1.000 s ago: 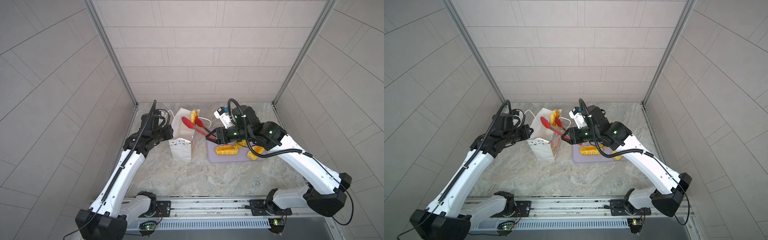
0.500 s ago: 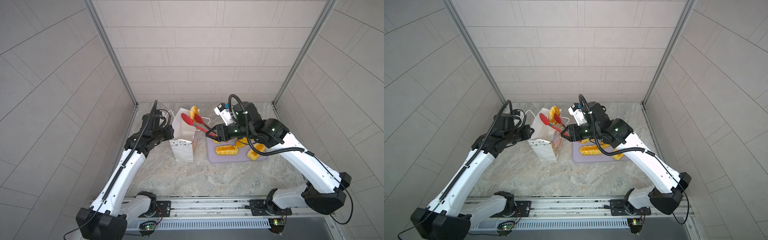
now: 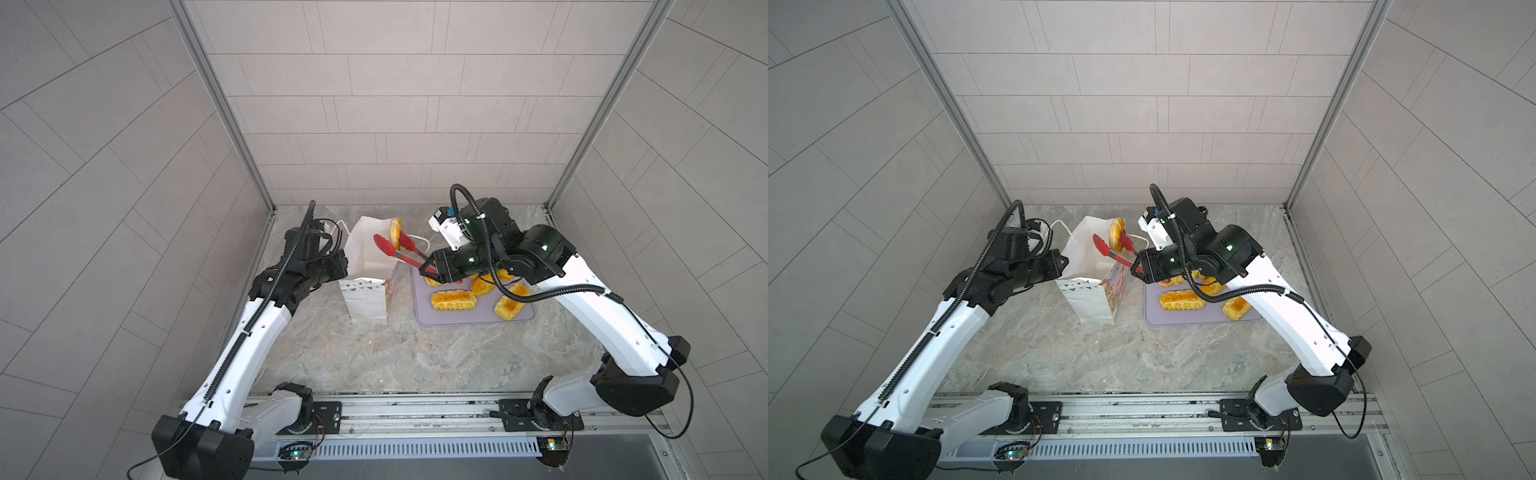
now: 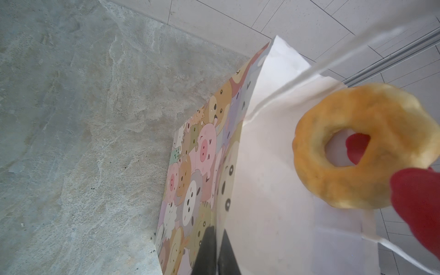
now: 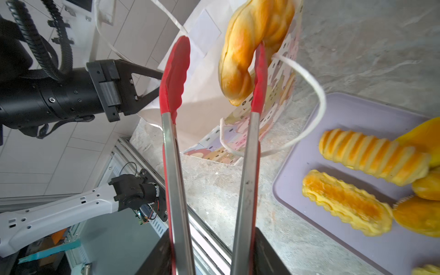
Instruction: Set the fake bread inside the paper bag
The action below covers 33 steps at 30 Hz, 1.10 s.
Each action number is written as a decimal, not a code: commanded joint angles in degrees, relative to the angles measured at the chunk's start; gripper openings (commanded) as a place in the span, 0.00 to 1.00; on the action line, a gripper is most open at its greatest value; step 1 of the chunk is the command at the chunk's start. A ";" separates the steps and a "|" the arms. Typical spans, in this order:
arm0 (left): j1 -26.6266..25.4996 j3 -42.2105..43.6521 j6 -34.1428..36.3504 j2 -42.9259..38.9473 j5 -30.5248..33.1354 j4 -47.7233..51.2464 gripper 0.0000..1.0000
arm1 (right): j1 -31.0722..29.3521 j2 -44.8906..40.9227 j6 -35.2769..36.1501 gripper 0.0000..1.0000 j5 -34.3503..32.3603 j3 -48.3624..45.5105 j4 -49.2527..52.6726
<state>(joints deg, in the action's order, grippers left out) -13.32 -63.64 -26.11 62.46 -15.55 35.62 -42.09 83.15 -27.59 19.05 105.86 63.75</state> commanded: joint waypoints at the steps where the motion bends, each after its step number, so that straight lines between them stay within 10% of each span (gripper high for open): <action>1: -0.27 0.26 -0.08 -0.14 0.79 -0.72 0.00 | 0.22 -1.17 3.92 0.48 -5.87 3.35 6.90; 33: -0.33 0.97 -0.26 1.07 0.15 -2.13 0.00 | 0.69 4.29 4.48 0.47 1.77 8.94 -2.03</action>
<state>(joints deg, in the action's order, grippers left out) -13.32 -63.40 -26.13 63.29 -15.38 33.95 -41.58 87.48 -22.94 19.35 112.75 64.14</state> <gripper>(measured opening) 0.053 0.473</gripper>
